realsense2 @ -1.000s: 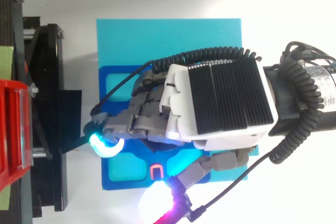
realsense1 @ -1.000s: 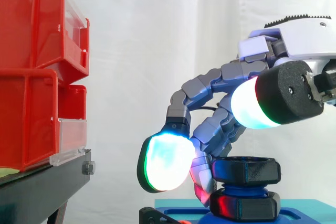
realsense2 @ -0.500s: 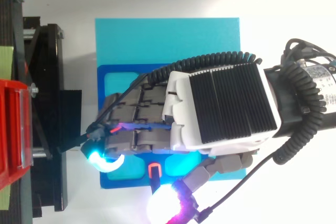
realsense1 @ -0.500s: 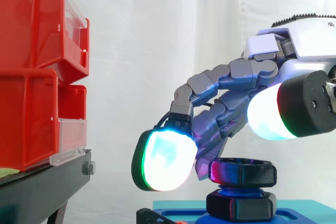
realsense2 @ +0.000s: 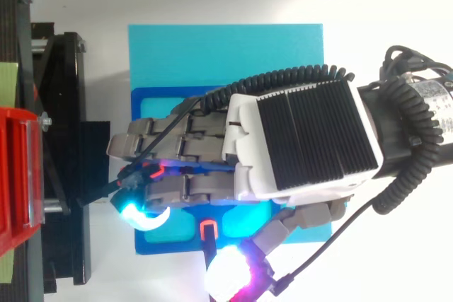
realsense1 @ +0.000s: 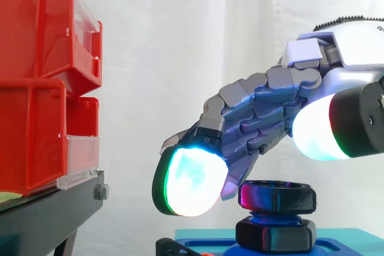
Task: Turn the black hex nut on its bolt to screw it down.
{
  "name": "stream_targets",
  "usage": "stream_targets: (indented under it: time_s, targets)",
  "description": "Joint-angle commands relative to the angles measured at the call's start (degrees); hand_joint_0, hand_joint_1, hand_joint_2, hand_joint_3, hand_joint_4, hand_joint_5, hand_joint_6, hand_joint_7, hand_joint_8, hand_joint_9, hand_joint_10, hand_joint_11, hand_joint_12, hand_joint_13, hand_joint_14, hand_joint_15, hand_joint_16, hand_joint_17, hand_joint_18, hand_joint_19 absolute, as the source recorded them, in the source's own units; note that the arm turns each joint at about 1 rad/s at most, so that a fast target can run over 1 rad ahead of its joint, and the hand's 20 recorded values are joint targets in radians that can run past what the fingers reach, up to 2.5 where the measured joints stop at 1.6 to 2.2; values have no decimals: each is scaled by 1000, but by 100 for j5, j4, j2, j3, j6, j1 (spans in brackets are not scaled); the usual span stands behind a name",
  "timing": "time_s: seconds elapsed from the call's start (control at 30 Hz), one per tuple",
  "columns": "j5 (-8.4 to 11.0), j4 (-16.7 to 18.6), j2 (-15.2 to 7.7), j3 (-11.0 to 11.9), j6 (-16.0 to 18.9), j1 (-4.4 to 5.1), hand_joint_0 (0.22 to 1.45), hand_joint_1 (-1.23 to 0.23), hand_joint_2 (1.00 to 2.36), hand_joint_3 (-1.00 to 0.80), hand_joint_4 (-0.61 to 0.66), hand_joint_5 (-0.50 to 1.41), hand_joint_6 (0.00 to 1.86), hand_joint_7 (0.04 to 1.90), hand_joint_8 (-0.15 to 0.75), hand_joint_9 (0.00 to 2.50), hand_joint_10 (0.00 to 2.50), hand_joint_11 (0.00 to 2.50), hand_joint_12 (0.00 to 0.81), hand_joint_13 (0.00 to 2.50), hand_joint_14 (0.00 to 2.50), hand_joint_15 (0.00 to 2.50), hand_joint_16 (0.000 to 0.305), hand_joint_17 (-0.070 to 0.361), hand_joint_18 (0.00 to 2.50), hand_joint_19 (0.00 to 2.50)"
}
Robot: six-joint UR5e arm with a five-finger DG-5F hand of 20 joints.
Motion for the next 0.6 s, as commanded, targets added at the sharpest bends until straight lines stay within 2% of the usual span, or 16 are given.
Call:
stream_targets:
  time_s: [0.0, 0.13, 0.2, 0.3, 0.57]
  targets:
    - [-118, -8, 0, 0, -43, -65, 523, -392, 1000, -500, 210, -227, 502, 741, 284, 199, 0, 19, 355, 352, 0, 48, 50, 111, 532, 354]
    - [-268, -25, 0, 0, -140, -144, 527, -392, 1000, -500, 255, -222, 502, 806, 281, 334, 2, 106, 339, 393, 0, 37, 47, 106, 584, 334]
    - [-382, -25, 0, 9, -237, -205, 529, -392, 1000, -500, 266, -220, 502, 819, 283, 341, 3, 123, 337, 404, 0, 44, 47, 106, 585, 326]
    - [-443, -34, 0, 9, -272, -258, 529, -393, 1000, -500, 279, -217, 502, 839, 289, 351, 3, 142, 336, 408, 1, 51, 47, 105, 585, 334]
    - [-461, 1, 0, 9, -298, -337, 531, -394, 1000, -500, 329, -204, 503, 928, 305, 377, 5, 188, 339, 418, 2, 64, 47, 105, 587, 334]
